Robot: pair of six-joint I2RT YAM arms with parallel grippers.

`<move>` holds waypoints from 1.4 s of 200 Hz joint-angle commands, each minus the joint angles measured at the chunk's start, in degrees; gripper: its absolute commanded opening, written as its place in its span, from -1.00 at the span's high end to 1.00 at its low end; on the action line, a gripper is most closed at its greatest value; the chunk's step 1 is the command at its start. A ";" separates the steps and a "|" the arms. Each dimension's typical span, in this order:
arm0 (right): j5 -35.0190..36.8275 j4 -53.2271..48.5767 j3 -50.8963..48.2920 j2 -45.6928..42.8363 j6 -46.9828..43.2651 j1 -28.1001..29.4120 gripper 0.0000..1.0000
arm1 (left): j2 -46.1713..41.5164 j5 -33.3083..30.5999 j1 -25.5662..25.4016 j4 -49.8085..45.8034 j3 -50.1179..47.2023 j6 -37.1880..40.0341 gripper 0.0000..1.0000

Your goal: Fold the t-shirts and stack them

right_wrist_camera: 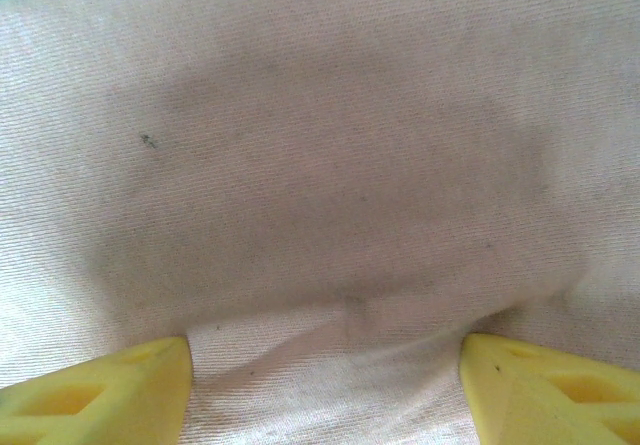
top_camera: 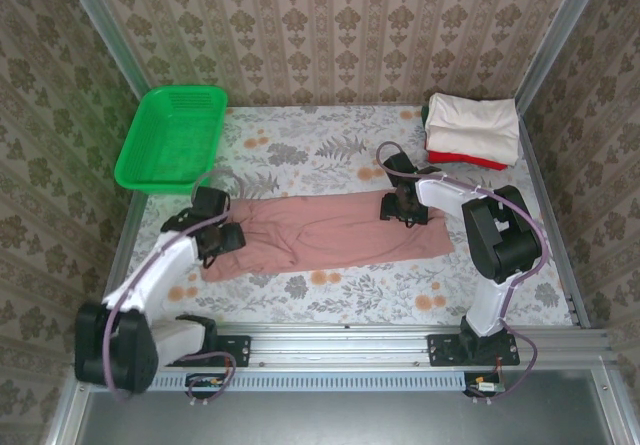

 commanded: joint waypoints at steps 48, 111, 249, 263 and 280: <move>2.31 -2.45 0.90 1.10 -0.12 -0.57 -0.49 | 0.10 1.58 -7.32 6.10 -8.61 -4.87 -0.19; 2.75 -2.06 -0.41 0.41 -0.03 -0.70 -0.50 | 1.41 0.50 -5.63 4.95 -5.98 -3.02 0.84; 3.28 -2.95 0.47 -0.49 -0.79 -0.98 -0.53 | -4.63 1.87 0.23 -5.44 -6.42 -9.42 0.58; 3.42 -3.04 0.64 -1.61 -0.99 -0.95 -0.54 | -6.25 2.78 0.08 -6.91 -5.10 -9.57 0.55; 3.53 -3.40 0.95 -2.45 -0.91 -0.90 -0.55 | -8.82 4.63 0.02 -8.23 -3.41 -9.25 0.36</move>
